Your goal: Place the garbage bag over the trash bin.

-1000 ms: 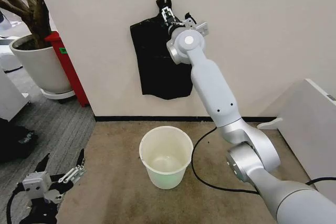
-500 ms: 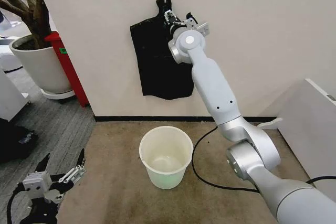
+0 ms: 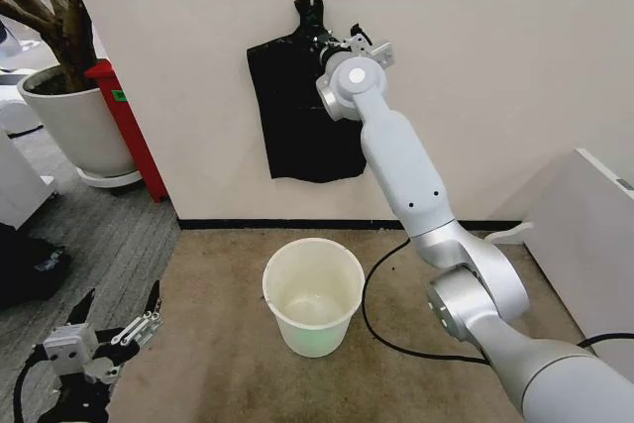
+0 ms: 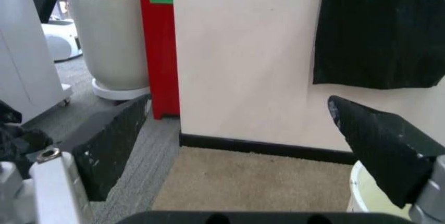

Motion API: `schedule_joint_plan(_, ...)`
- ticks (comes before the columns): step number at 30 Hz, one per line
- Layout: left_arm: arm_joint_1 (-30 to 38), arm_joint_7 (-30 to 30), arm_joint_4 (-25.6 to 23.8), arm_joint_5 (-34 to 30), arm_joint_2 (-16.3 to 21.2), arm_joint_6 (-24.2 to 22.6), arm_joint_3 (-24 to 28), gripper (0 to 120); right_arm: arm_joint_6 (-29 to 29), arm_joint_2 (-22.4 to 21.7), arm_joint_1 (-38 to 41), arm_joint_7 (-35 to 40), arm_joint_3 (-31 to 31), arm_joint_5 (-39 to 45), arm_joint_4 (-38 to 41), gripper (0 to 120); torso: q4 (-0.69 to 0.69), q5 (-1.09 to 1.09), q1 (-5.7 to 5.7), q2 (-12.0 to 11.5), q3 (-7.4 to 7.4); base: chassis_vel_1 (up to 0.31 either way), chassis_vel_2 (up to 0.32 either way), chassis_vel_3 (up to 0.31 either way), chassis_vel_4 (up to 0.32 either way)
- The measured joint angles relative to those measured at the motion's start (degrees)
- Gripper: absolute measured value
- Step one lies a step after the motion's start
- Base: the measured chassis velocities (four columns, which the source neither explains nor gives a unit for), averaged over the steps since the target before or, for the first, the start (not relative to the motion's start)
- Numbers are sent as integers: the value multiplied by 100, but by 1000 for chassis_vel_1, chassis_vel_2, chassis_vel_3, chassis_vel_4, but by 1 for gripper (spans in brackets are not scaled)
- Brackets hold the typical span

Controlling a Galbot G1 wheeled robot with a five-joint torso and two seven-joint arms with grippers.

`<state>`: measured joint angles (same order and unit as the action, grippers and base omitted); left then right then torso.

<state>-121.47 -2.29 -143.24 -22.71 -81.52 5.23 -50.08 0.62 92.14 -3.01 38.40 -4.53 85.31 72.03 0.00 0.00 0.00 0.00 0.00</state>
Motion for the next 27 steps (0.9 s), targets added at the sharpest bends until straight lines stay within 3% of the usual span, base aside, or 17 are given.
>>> schedule_joint_plan(27, 7, 5, 0, 9, 0, 7, 14, 100, -20, 0, -355, 201, 246, 95, 534, 1, -1, 0, 0, 0, 0, 0, 0, 0, 0)
